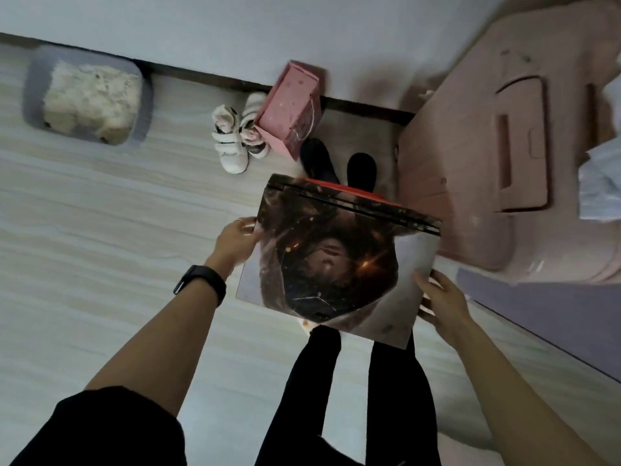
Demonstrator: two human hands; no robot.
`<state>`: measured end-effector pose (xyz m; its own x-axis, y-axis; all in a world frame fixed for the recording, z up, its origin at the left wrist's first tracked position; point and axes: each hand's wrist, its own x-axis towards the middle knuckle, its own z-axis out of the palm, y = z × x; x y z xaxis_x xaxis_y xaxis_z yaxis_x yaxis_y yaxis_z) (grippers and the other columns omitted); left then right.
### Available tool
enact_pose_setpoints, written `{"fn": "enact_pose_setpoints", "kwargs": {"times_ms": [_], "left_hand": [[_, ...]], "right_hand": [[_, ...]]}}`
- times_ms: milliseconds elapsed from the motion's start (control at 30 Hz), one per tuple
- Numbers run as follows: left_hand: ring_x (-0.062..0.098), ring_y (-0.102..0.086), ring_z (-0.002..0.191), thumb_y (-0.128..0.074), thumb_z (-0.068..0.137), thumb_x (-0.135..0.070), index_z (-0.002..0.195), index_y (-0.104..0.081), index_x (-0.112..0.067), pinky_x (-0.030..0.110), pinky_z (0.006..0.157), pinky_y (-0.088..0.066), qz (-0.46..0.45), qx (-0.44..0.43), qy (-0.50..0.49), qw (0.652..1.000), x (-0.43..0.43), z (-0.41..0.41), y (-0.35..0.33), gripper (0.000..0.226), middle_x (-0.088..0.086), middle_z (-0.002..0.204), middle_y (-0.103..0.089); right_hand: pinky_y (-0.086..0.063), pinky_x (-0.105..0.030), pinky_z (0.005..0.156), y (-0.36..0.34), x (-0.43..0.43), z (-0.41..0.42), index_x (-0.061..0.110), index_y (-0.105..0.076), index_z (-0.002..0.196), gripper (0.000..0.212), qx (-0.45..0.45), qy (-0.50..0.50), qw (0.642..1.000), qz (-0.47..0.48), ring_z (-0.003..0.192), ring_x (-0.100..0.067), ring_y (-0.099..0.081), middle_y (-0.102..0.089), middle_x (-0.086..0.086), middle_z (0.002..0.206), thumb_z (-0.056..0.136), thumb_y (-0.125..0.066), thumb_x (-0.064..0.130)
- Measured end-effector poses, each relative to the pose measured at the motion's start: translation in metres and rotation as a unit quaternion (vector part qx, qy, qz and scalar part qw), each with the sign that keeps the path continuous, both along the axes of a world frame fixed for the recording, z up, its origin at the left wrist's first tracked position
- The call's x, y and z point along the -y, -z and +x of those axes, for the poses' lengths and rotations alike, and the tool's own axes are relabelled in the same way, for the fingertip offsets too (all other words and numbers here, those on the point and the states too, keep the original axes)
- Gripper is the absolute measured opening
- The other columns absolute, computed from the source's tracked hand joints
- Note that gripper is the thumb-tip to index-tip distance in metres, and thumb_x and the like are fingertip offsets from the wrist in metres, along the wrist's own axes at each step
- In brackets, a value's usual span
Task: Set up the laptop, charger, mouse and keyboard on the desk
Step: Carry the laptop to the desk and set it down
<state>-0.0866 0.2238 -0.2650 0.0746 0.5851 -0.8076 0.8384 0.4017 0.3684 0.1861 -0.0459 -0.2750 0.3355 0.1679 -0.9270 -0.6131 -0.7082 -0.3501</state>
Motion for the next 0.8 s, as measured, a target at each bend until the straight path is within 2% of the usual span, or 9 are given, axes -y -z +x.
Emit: {"fn": "enact_pose_setpoints", "kwargs": {"times_ms": [133, 267, 333, 500, 600, 733, 800], "left_hand": [[0.027, -0.066, 0.106, -0.065, 0.094, -0.027, 0.138, -0.054, -0.014, 0.047, 0.095, -0.053, -0.072, 0.079, -0.091, 0.990, 0.000, -0.009, 0.015, 0.047, 0.011, 0.120, -0.068], [0.026, -0.067, 0.100, -0.062, 0.097, -0.023, 0.138, -0.051, -0.015, 0.039, 0.075, -0.054, -0.099, 0.094, -0.106, 0.985, 0.000, -0.009, 0.014, 0.043, 0.012, 0.117, -0.068], [0.028, -0.066, 0.102, -0.061, 0.097, -0.022, 0.137, -0.050, -0.015, 0.038, 0.072, -0.053, -0.097, 0.090, -0.110, 0.985, 0.001, -0.007, 0.011, 0.042, 0.013, 0.117, -0.067], [0.032, -0.064, 0.106, -0.058, 0.099, -0.021, 0.139, -0.048, -0.016, 0.051, 0.089, -0.052, -0.084, 0.095, -0.122, 0.984, 0.010, -0.013, -0.007, 0.042, 0.016, 0.120, -0.066], [0.034, -0.064, 0.108, -0.059, 0.098, -0.022, 0.141, -0.049, -0.016, 0.058, 0.097, -0.048, -0.077, 0.097, -0.148, 0.981, 0.028, -0.030, -0.036, 0.044, 0.015, 0.121, -0.067], [0.035, -0.064, 0.106, -0.061, 0.097, -0.021, 0.142, -0.048, -0.015, 0.061, 0.099, -0.046, -0.049, 0.098, -0.212, 0.971, 0.065, -0.063, -0.092, 0.046, 0.015, 0.119, -0.067], [0.037, -0.064, 0.107, -0.061, 0.097, -0.020, 0.142, -0.047, -0.015, 0.062, 0.098, -0.047, -0.035, 0.105, -0.247, 0.963, 0.089, -0.085, -0.127, 0.047, 0.015, 0.117, -0.067]], "right_hand": [[-0.059, -0.046, 0.083, 0.007, 0.007, 0.003, 0.023, -0.063, 0.124, 0.037, 0.024, -0.026, 0.999, 0.027, 0.095, -0.030, -0.073, -0.077, 0.000, 0.106, 0.090, -0.072, 0.035], [-0.058, -0.051, 0.085, 0.012, 0.011, 0.001, 0.020, -0.061, 0.126, 0.041, 0.032, -0.024, 0.998, 0.039, 0.088, -0.031, -0.072, -0.077, -0.002, 0.101, 0.089, -0.073, 0.033], [-0.058, -0.051, 0.086, 0.013, 0.011, -0.001, 0.019, -0.060, 0.128, 0.042, 0.032, -0.024, 0.998, 0.038, 0.089, -0.030, -0.072, -0.076, -0.004, 0.104, 0.090, -0.073, 0.033], [-0.058, -0.041, 0.075, -0.005, 0.008, -0.001, 0.018, -0.058, 0.129, 0.041, 0.050, -0.044, 0.997, 0.046, 0.097, -0.029, -0.071, -0.072, -0.004, 0.111, 0.092, -0.070, 0.032], [-0.058, -0.040, 0.073, -0.030, 0.010, 0.001, 0.018, -0.058, 0.127, 0.039, 0.058, -0.081, 0.993, 0.058, 0.099, -0.030, -0.070, -0.071, -0.005, 0.113, 0.092, -0.070, 0.033], [-0.058, -0.039, 0.069, -0.078, 0.003, -0.002, 0.020, -0.063, 0.117, 0.027, 0.069, -0.144, 0.983, 0.086, 0.101, -0.029, -0.069, -0.070, -0.005, 0.113, 0.093, -0.069, 0.031], [-0.059, -0.043, 0.073, -0.108, -0.005, -0.007, 0.021, -0.065, 0.110, 0.020, 0.084, -0.189, 0.972, 0.109, 0.102, -0.029, -0.067, -0.069, -0.006, 0.113, 0.093, -0.070, 0.030]]}}
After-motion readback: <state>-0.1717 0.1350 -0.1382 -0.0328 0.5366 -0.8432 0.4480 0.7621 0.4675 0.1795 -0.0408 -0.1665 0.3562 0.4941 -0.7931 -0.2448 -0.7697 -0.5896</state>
